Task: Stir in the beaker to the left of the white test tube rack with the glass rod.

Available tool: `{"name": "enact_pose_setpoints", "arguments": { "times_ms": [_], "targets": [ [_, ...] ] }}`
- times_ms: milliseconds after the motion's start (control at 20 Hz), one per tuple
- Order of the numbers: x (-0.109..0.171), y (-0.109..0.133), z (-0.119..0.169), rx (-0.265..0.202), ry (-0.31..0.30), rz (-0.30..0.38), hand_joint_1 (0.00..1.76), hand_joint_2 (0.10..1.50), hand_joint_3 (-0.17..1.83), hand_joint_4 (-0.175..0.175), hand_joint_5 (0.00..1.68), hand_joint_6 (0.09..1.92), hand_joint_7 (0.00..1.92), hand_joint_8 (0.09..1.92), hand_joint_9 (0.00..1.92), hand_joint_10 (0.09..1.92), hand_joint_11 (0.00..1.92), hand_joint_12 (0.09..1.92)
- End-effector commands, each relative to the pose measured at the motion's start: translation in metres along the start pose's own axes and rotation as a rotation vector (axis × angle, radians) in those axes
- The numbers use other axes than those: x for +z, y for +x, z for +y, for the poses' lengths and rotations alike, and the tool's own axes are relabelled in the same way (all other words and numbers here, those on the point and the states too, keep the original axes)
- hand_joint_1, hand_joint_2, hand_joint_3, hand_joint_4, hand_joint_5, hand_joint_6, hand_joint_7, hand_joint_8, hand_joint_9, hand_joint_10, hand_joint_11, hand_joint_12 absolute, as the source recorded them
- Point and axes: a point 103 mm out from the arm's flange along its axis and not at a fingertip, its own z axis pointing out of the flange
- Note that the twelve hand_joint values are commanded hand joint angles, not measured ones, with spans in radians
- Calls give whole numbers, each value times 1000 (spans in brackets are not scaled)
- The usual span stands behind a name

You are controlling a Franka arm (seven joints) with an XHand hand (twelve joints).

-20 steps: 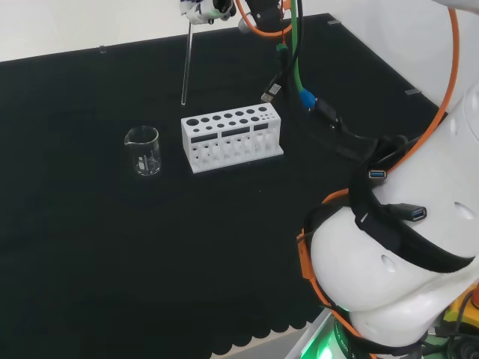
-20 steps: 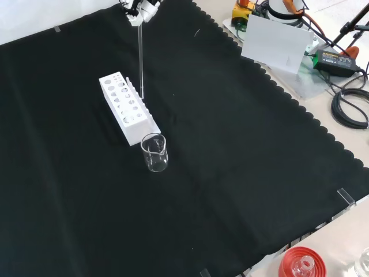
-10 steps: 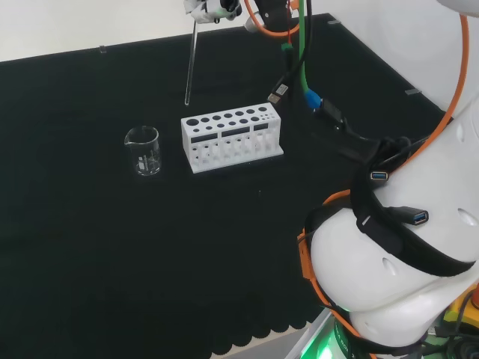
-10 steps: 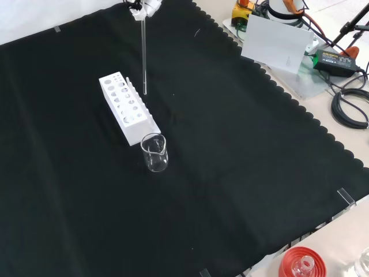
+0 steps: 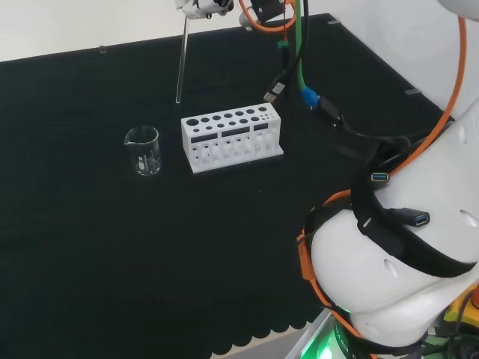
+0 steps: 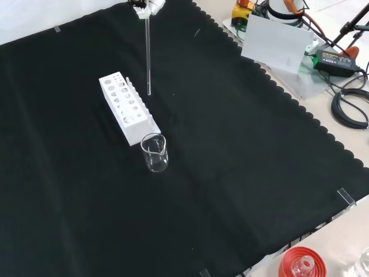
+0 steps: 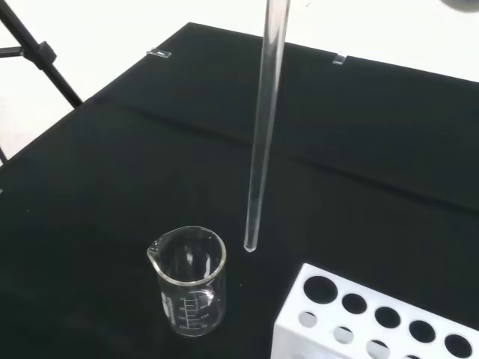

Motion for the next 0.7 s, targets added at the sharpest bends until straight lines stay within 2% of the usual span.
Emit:
{"name": "enact_pose_setpoints", "arguments": {
  "times_ms": [50, 350, 450, 500, 700],
  "targets": [
    [-12, 27, 14, -79, -12, -30, 1290, 1141, -175, -175, 1074, 862, 1120, 881, 1643, 616, 1563, 712],
    [-16, 33, 15, -90, -22, -30, 1290, 1140, -175, -175, 1075, 859, 1122, 879, 1645, 613, 1564, 713],
    [-23, 55, 22, -120, -14, -63, 1290, 1140, -175, -175, 1076, 858, 1122, 878, 1646, 612, 1564, 713],
    [-23, 59, 23, -139, -19, -58, 1290, 1140, -175, -175, 1076, 858, 1123, 877, 1646, 612, 1564, 713],
    [-10, 60, 22, -181, -13, -49, 1291, 1139, -175, -175, 1077, 856, 1124, 876, 1647, 610, 1565, 713]
  ]
}}
